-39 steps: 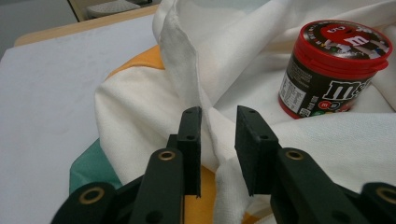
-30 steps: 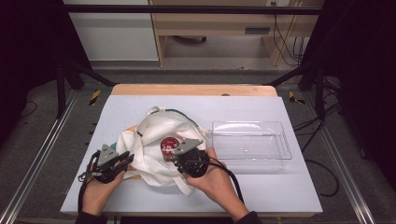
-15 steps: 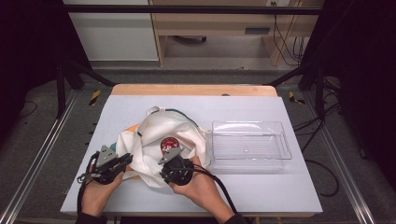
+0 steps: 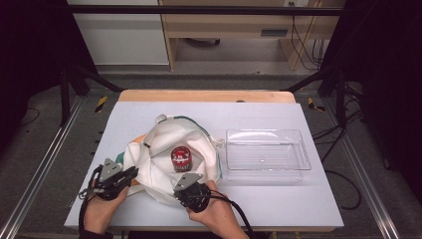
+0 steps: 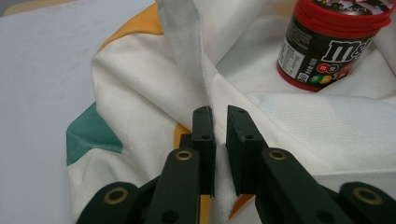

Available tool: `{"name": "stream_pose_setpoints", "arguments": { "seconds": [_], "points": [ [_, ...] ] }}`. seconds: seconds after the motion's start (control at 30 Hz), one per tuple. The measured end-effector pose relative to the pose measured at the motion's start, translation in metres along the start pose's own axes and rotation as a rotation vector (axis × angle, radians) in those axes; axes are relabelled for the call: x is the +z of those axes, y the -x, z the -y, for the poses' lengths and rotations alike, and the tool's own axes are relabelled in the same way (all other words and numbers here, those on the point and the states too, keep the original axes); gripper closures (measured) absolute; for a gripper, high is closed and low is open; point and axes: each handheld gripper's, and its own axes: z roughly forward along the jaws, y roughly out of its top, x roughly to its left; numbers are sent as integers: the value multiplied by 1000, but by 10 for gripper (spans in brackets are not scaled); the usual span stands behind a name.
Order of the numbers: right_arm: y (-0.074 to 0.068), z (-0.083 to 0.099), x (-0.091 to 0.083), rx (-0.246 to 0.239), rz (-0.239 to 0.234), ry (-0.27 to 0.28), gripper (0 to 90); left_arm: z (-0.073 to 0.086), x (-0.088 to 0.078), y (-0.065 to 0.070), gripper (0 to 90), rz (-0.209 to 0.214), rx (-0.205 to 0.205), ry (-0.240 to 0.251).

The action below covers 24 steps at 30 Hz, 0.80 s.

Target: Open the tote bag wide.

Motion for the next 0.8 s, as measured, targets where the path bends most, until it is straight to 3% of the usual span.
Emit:
{"name": "stream_pose_setpoints", "arguments": {
  "seconds": [0.27, 0.3, 0.57, 0.7, 0.8],
  "points": [
    [3, -2, -1, 5, -13, -2, 864, 2, 0, -1, 820, 6, -3, 16],
    [6, -6, -6, 13, -14, 18, 793, 3, 1, -2, 819, 6, -2, 14],
    [19, -23, -27, 22, 19, 50, 617, 3, 0, -1, 796, 5, -3, 43],
    [31, -33, -30, 25, 62, 62, 514, 3, -1, 0, 725, 3, -7, 59],
    [39, -41, -27, 27, 94, 86, 424, 1, -4, 0, 647, -5, -10, 99]
  ]
}}
